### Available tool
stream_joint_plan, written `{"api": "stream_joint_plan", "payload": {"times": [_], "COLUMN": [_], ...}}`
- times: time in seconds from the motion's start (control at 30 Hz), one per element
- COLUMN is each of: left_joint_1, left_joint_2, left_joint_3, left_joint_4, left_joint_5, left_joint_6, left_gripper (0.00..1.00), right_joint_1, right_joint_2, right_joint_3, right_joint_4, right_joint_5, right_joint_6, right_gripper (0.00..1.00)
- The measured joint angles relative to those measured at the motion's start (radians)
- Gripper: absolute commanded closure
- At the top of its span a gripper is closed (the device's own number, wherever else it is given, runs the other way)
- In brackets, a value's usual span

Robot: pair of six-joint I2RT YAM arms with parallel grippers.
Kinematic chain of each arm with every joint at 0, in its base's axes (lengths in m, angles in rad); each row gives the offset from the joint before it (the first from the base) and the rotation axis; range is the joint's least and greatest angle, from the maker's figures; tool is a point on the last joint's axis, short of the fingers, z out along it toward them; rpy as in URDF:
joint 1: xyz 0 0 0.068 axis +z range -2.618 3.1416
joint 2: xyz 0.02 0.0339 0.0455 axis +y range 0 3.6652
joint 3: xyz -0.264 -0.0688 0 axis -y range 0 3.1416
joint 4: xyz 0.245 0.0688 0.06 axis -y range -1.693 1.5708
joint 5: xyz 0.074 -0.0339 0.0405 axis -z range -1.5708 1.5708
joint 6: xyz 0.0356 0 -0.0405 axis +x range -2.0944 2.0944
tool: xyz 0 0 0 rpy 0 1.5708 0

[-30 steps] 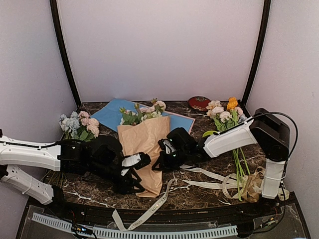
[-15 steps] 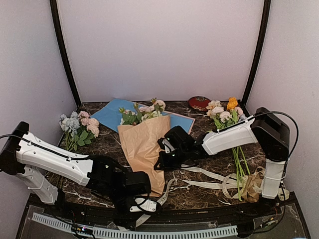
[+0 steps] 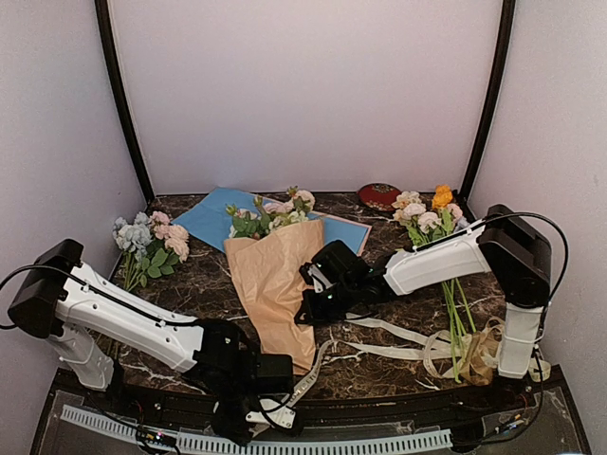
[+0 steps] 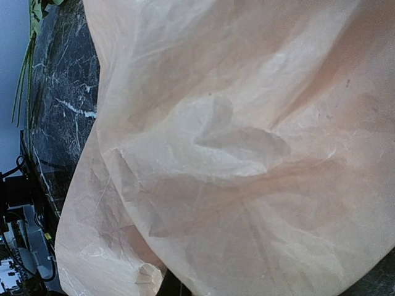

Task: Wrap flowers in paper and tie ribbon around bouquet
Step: Pick up the folded bouquet from the center of the board, then pick up the ribbon from the center of the board.

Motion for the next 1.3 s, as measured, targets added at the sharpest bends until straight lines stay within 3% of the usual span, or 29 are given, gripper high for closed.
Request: {"api": "stream_joint_plan", "payload": {"times": [0.1, 0.13, 0.43, 0.63, 0.93, 1.3], "left_joint_1": [-0.005, -0.001, 0.001, 0.087, 0.194, 0.549], "left_joint_2": [0.007, 0.008, 0.008, -0.023, 0.034, 0.044], "left_joint_3": [0.0, 0.0, 0.021, 0.037, 0.011, -0.002], "left_joint_4": [0.011, 0.013, -0.029, -0.059, -0.064, -0.055], "left_joint_5": [-0.024, -0.038, -0.196, -0.392, -0.479, -0.651], "left_joint_6": [0.005, 0.005, -0.022, -0.028, 0.021, -0.029], "left_gripper": [0.97, 1.0, 1.0, 1.0, 1.0, 1.0], "right_joint_1": [0.0, 0.0, -0.002, -0.025, -0.061, -0.075], "right_joint_2": [0.003, 0.006, 0.006, -0.009, -0.023, -0.08], "right_joint_3": [0.012, 0.021, 0.062, 0.067, 0.095, 0.103], "right_joint_4": [-0.016, -0.024, -0.073, -0.074, -0.09, -0.127], "right_joint_5": [0.003, 0.003, 0.003, -0.031, -0.06, -0.056], "right_joint_6": [-0.006, -0.009, -0.026, -0.021, -0.024, -0.032], "right_gripper": [1.0, 1.0, 1.0, 1.0, 1.0, 1.0]}}
